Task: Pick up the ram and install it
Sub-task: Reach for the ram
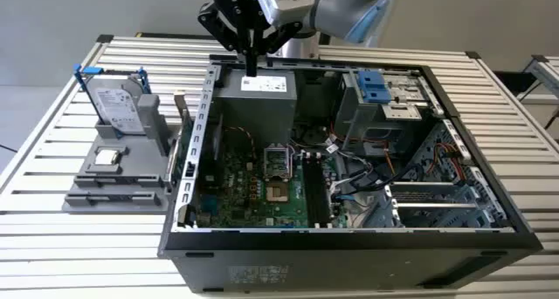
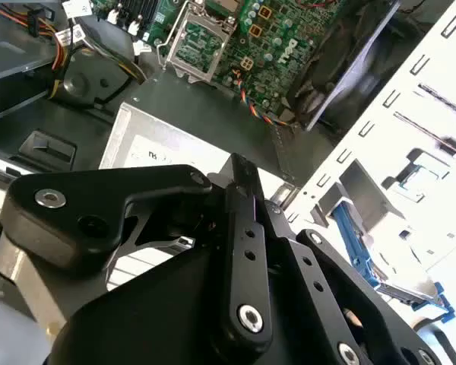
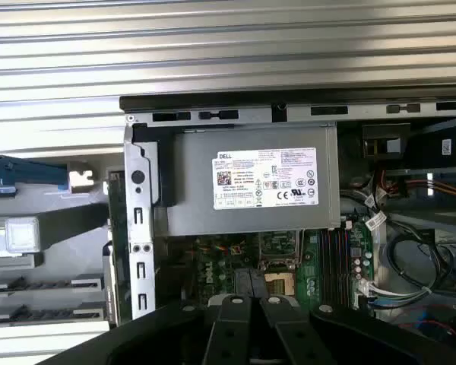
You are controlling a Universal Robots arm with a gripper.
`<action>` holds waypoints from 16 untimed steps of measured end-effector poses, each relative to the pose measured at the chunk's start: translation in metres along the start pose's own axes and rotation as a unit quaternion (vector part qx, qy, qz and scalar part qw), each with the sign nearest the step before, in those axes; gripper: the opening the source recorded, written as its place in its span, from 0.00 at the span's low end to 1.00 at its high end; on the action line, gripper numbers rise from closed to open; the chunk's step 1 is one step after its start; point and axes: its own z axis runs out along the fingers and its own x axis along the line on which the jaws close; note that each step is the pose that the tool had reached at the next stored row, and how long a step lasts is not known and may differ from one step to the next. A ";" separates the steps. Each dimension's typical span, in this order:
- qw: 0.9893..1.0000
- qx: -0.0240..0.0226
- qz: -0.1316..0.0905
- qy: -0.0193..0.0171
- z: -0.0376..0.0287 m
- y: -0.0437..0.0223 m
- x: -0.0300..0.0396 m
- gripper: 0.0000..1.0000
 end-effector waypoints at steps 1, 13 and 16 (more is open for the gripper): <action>1.000 0.000 0.000 0.000 0.0000 0.0000 0.0000 0.00; 1.000 0.000 0.000 0.000 -0.0001 -0.0002 0.0021 0.00; 1.000 0.000 0.000 0.000 -0.0002 -0.0004 0.0050 0.00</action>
